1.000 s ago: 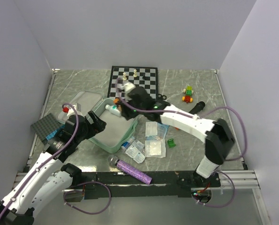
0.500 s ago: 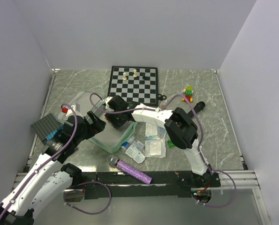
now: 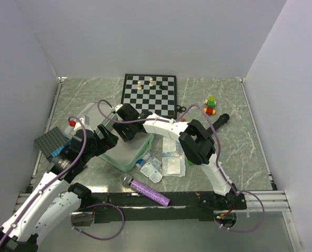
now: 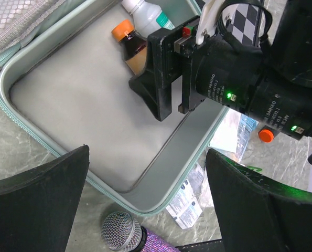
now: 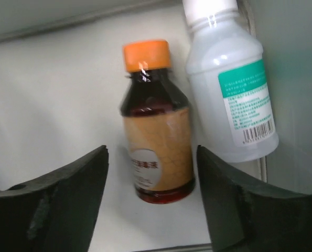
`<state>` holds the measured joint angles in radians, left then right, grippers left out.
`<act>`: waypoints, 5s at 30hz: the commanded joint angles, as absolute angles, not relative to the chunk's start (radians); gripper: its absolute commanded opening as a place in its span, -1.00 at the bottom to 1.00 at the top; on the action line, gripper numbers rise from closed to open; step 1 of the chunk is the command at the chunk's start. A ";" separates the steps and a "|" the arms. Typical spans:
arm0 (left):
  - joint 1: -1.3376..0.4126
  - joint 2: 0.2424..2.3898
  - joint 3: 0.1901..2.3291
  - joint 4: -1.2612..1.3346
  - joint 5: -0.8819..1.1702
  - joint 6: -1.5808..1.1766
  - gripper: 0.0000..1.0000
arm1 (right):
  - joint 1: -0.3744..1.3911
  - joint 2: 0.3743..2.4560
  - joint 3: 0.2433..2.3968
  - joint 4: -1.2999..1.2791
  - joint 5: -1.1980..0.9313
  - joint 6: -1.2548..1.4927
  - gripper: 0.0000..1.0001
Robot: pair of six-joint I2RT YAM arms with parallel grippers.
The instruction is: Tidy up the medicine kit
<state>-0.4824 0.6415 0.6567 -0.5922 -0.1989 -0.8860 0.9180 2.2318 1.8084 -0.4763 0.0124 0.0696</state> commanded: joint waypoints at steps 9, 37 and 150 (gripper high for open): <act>-0.486 0.637 0.689 -0.591 -0.201 -0.893 0.94 | 0.903 2.048 1.746 -0.437 0.057 0.159 0.73; -0.486 0.655 0.672 -0.568 -0.195 -0.888 0.94 | 0.884 2.123 1.647 -0.368 -0.080 0.284 -0.28; -0.483 0.635 0.587 -0.466 -0.117 -0.933 0.93 | 1.164 1.589 0.899 -0.402 0.459 0.544 0.62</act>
<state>-0.4824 0.6327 0.5926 -0.4778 -0.1032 -0.9333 1.1744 1.6554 0.9398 -0.3153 0.3744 0.4808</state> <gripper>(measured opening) 0.966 0.819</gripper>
